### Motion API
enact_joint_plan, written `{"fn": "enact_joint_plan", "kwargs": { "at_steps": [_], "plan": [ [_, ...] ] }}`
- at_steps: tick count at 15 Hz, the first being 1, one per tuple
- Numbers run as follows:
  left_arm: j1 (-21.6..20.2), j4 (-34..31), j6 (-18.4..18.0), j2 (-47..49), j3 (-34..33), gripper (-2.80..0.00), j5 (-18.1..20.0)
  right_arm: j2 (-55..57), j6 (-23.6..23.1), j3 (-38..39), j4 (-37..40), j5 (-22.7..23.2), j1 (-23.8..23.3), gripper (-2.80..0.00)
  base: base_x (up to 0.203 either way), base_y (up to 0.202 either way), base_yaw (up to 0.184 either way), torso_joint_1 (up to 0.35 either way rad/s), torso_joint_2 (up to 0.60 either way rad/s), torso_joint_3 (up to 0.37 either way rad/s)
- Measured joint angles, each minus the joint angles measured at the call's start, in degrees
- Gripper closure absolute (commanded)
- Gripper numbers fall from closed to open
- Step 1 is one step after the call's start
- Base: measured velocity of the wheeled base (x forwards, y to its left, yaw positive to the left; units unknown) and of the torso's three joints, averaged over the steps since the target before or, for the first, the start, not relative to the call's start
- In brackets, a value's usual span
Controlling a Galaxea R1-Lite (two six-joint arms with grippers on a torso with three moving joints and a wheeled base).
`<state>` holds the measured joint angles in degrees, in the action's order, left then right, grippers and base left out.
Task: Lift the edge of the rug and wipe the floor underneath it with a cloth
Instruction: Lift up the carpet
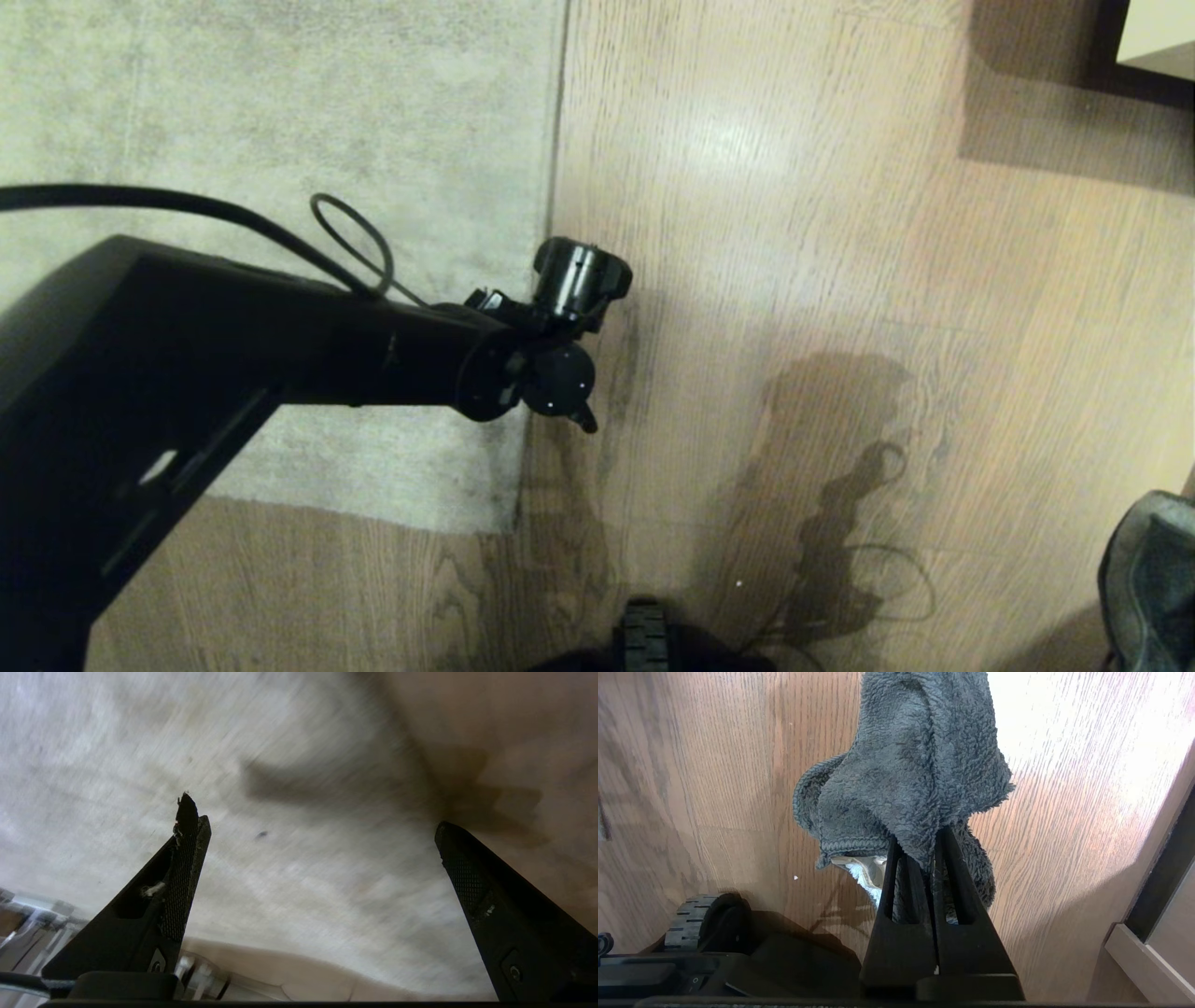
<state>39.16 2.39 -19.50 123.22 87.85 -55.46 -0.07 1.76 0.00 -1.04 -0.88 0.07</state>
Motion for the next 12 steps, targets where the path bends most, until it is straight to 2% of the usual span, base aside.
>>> {"fn": "enact_joint_plan", "kwargs": {
  "at_steps": [6, 12],
  "plan": [
    [0.4, -0.2, -0.3, 1.6, 0.1, -2.8, -0.1, 0.0, 0.0, 0.0, 0.0, 0.0, 0.0, 0.0, 0.0, 0.0, 0.0, 0.0, 0.0, 0.0],
    [-1.4, 0.1, -0.5, 0.2, -5.2, -2.8, 0.5, 0.0, 0.0, 0.0, 0.0, 0.0, 0.0, 0.0, 0.0, 0.0, 0.0, 0.0, 0.0, 0.0]
  ]
}}
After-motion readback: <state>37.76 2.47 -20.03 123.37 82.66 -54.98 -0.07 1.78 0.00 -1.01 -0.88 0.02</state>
